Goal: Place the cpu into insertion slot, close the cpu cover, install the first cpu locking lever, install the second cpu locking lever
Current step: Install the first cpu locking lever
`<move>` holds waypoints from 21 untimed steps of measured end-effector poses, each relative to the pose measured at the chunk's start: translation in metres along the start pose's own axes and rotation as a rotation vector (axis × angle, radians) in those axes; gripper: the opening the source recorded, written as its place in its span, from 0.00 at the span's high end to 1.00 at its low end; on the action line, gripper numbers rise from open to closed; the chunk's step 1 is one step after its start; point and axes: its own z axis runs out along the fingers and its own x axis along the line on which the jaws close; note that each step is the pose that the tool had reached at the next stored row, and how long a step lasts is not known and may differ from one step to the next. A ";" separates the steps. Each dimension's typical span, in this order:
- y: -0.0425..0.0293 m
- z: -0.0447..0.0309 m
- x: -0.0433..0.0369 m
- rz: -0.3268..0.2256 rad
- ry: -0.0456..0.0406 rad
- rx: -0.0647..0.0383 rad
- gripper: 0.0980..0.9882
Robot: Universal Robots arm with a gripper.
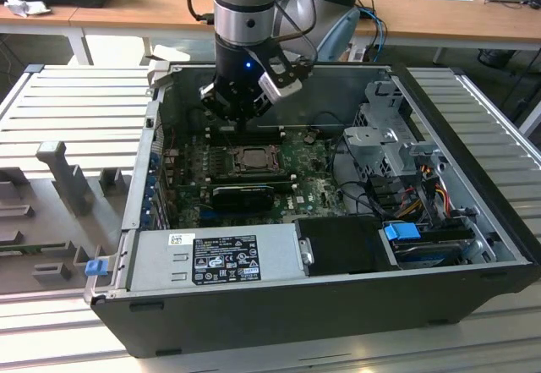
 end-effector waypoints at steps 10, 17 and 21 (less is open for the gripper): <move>0.0006 0.0087 0.0025 0.182 -0.0082 -0.002 0.99; 0.0043 0.0123 0.0253 0.182 -0.0090 -0.006 0.99; 0.0074 0.0140 0.0395 0.182 -0.0091 -0.008 0.99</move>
